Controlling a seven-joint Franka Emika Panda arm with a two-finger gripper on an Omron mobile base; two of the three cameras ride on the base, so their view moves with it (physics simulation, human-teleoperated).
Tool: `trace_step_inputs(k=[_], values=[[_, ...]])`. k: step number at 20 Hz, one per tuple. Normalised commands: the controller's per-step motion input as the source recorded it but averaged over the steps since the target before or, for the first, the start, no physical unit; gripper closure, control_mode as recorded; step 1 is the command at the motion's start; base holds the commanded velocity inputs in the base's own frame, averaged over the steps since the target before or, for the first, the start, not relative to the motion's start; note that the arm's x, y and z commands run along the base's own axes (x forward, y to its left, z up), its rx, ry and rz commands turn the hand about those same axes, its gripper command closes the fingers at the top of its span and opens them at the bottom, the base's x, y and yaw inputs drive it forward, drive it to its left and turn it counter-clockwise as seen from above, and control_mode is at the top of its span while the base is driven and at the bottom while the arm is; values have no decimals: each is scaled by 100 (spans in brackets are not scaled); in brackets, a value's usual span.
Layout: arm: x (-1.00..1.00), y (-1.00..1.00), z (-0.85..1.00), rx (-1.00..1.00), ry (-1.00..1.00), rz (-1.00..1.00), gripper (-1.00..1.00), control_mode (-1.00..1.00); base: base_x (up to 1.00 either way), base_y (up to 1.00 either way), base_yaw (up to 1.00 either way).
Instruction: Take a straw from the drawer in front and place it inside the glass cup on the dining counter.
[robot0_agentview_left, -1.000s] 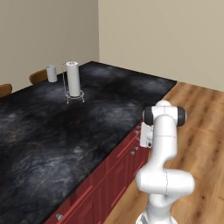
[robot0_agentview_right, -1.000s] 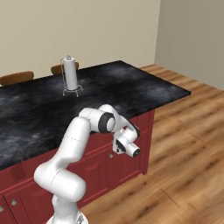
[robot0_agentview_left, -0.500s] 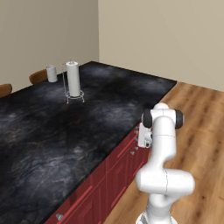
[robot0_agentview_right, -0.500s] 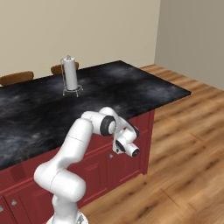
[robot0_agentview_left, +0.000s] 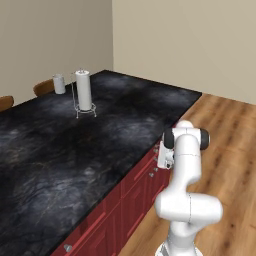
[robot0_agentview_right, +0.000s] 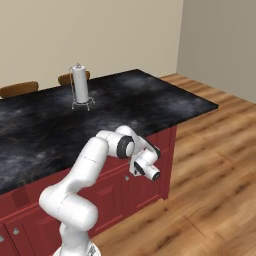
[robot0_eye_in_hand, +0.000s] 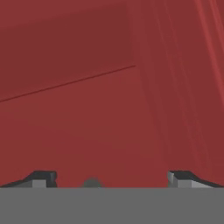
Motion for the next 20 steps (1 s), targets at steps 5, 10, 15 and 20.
trace_step_inputs(k=[5, 10, 15, 20], values=[[0, 7, 0, 0, 0, 0, 100, -100, 0, 0, 0], [0, 4, 0, 0, 0, 0, 100, -100, 0, 0, 0], [0, 0, 0, 1, 0, 0, 100, -100, 0, 0, 0], [-29, 0, 0, 1, -1, 0, 100, -100, 0, 0, 0]])
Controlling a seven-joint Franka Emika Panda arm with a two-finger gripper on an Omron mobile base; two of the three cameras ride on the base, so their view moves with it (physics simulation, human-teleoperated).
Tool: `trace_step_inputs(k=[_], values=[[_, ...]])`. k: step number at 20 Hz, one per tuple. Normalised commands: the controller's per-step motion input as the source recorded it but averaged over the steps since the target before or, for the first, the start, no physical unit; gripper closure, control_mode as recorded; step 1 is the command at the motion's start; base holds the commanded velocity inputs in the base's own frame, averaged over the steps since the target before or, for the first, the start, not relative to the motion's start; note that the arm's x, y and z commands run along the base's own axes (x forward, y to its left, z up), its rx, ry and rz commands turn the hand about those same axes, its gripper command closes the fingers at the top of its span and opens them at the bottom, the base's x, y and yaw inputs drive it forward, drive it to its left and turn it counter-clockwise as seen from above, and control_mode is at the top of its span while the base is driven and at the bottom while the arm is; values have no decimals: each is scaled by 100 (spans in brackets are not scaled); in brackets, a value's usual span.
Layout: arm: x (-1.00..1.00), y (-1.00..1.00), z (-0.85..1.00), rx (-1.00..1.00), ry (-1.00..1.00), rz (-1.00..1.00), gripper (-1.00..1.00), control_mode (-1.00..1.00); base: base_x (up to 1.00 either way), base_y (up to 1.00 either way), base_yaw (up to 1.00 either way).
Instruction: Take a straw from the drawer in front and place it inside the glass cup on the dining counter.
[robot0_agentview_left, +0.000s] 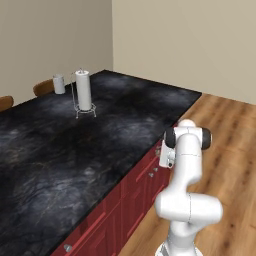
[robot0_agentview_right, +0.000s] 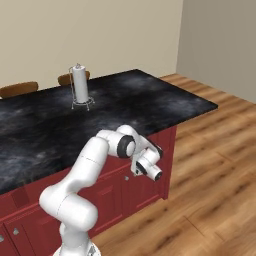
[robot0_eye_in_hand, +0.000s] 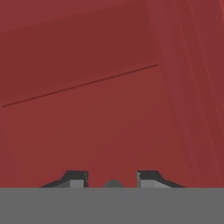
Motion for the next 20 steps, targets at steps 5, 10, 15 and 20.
trace_step_inputs(k=[5, 10, 15, 20], values=[[-81, -31, 0, 6, -3, -2, 100, -100, 0, 0, 0], [-100, -76, 0, 9, 0, -4, 100, -100, 0, 0, 0], [-100, -79, 0, 6, 0, -1, 100, -100, 0, 0, 0], [-100, -65, 0, 2, -1, 0, 100, -100, 0, 0, 0]])
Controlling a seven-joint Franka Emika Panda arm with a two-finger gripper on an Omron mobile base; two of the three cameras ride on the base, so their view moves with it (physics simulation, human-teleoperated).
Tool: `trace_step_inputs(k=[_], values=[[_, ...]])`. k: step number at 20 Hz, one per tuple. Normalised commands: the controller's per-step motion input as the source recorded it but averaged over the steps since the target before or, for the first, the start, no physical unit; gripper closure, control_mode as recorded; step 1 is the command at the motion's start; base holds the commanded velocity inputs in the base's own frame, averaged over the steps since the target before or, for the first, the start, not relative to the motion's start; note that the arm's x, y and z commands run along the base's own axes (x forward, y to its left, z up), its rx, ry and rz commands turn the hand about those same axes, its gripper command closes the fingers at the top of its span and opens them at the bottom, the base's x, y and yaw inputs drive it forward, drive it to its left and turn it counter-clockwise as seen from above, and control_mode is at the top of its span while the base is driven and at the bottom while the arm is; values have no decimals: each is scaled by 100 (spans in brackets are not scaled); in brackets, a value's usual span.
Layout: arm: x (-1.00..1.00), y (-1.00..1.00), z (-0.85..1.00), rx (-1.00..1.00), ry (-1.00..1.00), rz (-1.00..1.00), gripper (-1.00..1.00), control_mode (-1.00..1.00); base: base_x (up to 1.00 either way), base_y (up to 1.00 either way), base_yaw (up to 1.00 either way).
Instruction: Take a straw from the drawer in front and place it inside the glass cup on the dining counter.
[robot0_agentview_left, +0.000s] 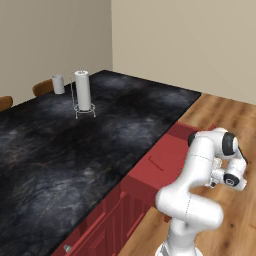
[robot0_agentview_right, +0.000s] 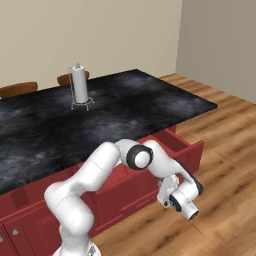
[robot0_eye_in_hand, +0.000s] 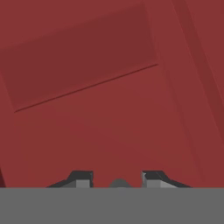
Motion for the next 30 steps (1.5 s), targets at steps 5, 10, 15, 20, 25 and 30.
trace_step_inputs(k=[5, 10, 15, 20, 25, 30], values=[[-100, -70, 0, 0, -1, 0, 100, -100, 0, 0, 0], [-100, -63, 0, 0, 0, 0, 100, -100, 0, 0, 0], [-34, -15, -2, 0, 4, -1, -100, -100, 0, 0, 0], [-27, -16, 9, 1, 0, 4, -100, -100, 0, 0, 0], [-95, -27, 25, 0, -2, 8, -100, -100, 0, 0, 0], [-85, -1, 75, -9, 0, 11, -100, -100, 0, 0, 0]])
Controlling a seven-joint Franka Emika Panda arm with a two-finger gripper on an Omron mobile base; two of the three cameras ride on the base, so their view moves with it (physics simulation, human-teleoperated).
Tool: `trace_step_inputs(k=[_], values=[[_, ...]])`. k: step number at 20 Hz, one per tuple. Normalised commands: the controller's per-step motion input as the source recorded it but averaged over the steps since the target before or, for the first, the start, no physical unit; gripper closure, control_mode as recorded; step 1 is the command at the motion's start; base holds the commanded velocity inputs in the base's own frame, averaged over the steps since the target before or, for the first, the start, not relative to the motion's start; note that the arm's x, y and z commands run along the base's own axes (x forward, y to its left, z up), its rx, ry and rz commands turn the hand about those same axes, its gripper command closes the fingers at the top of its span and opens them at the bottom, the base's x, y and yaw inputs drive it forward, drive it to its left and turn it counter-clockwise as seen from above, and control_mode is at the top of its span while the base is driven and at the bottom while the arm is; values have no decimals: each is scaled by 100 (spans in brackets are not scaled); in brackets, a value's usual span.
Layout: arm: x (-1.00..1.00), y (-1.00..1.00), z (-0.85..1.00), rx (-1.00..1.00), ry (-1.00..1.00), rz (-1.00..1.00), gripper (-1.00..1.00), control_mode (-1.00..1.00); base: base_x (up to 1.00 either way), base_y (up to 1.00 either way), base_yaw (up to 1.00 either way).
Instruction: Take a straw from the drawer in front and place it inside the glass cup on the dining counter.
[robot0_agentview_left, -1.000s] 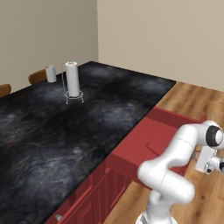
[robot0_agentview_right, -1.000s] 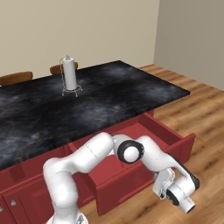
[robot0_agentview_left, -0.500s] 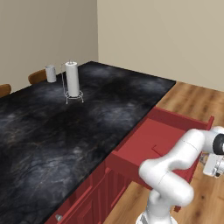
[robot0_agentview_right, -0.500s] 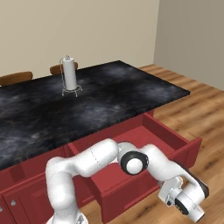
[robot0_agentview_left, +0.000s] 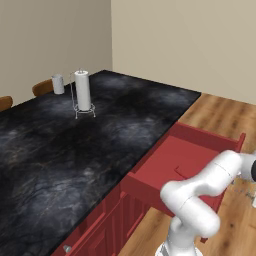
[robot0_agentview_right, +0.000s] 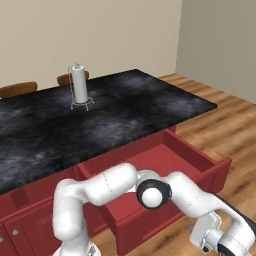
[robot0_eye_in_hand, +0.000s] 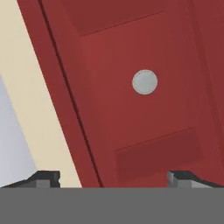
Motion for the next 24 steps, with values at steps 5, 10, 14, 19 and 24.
trace_step_inputs(k=[5, 10, 14, 19, 24], values=[[-50, 39, 100, -16, 1, 6, -100, -100, 0, 0, 0], [-53, 78, 100, -31, 1, 16, -100, -100, 0, 0, 0], [-5, 100, 100, -33, 7, 14, -100, -100, 0, 0, 0], [0, 95, 100, -30, 5, 6, -100, -100, 0, 0, 0], [4, 52, 84, -16, 9, 23, -100, -100, 0, 0, 0]])
